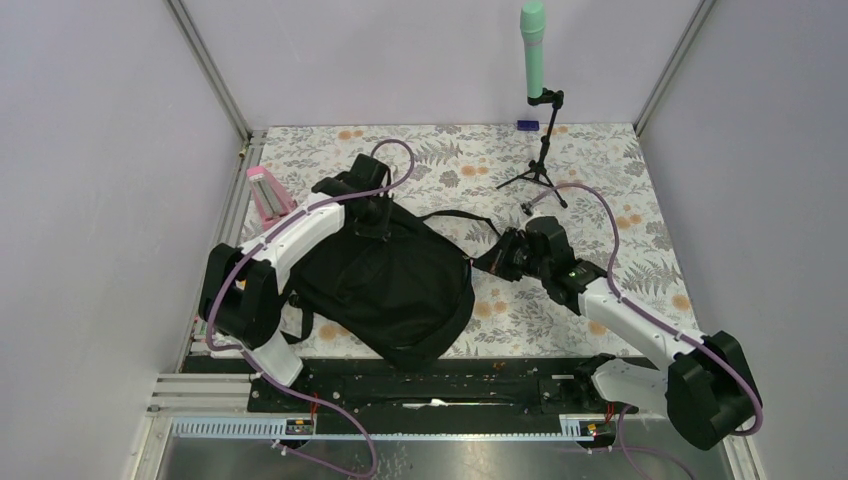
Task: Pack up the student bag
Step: Zip the student bag at the center of the board.
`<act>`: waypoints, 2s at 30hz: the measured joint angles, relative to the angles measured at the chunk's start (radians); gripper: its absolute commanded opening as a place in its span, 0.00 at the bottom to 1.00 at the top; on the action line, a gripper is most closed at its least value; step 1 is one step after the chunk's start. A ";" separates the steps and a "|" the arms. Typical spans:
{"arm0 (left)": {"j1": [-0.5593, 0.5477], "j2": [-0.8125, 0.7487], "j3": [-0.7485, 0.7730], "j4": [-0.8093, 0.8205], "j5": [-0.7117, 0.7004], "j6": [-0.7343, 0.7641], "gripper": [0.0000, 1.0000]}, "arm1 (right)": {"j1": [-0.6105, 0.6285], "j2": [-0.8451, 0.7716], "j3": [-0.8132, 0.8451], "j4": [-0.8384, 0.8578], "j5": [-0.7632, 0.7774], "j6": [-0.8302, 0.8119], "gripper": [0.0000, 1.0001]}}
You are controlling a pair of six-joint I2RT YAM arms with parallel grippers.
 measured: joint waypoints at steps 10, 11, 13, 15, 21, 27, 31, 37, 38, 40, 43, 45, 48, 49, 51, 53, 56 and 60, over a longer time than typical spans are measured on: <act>0.031 -0.037 -0.031 0.010 0.003 -0.038 0.00 | 0.000 -0.134 -0.070 -0.039 -0.108 -0.007 0.00; 0.032 -0.041 -0.034 0.013 0.001 -0.040 0.00 | 0.000 -0.139 -0.071 -0.045 -0.128 -0.010 0.00; 0.032 -0.054 -0.048 0.024 -0.004 -0.046 0.00 | -0.001 -0.140 -0.072 -0.048 -0.159 -0.014 0.00; 0.032 -0.064 -0.059 0.033 -0.008 -0.051 0.01 | -0.001 -0.141 -0.073 -0.054 -0.192 -0.016 0.00; 0.047 -0.097 -0.079 0.052 -0.020 -0.051 0.74 | 0.002 -0.177 -0.070 -0.100 -0.226 -0.037 0.00; 0.052 -0.243 -0.146 0.154 0.052 0.018 0.82 | 0.003 -0.180 -0.032 -0.154 -0.231 -0.066 0.00; 0.031 -0.320 -0.163 0.266 0.254 0.085 0.82 | 0.004 -0.180 -0.023 -0.162 -0.231 -0.075 0.00; -0.074 -0.311 -0.196 0.356 0.444 0.258 0.84 | 0.004 -0.180 -0.023 -0.170 -0.232 -0.078 0.00; -0.097 -0.307 -0.201 0.366 0.464 0.292 0.85 | 0.004 -0.180 -0.023 -0.170 -0.232 -0.078 0.00; -0.142 -0.293 -0.206 0.390 0.514 0.362 0.93 | 0.004 -0.182 -0.023 -0.170 -0.231 -0.078 0.00; -0.175 -0.256 -0.203 0.410 0.577 0.433 0.96 | 0.004 -0.190 -0.024 -0.171 -0.231 -0.078 0.00; -0.192 -0.210 -0.184 0.409 0.607 0.470 0.96 | 0.004 -0.198 -0.024 -0.172 -0.231 -0.078 0.00; -0.219 -0.142 -0.159 0.407 0.616 0.515 0.96 | 0.004 -0.207 -0.024 -0.173 -0.232 -0.078 0.00; -0.230 -0.124 -0.155 0.405 0.618 0.525 0.96 | 0.004 -0.209 -0.025 -0.174 -0.232 -0.078 0.00; -0.256 -0.088 -0.144 0.391 0.624 0.544 0.96 | 0.004 -0.210 -0.026 -0.174 -0.234 -0.078 0.00; -0.274 -0.064 -0.139 0.384 0.626 0.559 0.96 | 0.004 -0.210 -0.027 -0.174 -0.235 -0.078 0.00; -0.299 -0.048 -0.138 0.368 0.626 0.577 0.92 | 0.004 -0.210 -0.029 -0.174 -0.235 -0.078 0.00; -0.315 -0.039 -0.138 0.367 0.613 0.596 0.75 | 0.004 -0.210 -0.030 -0.174 -0.235 -0.078 0.00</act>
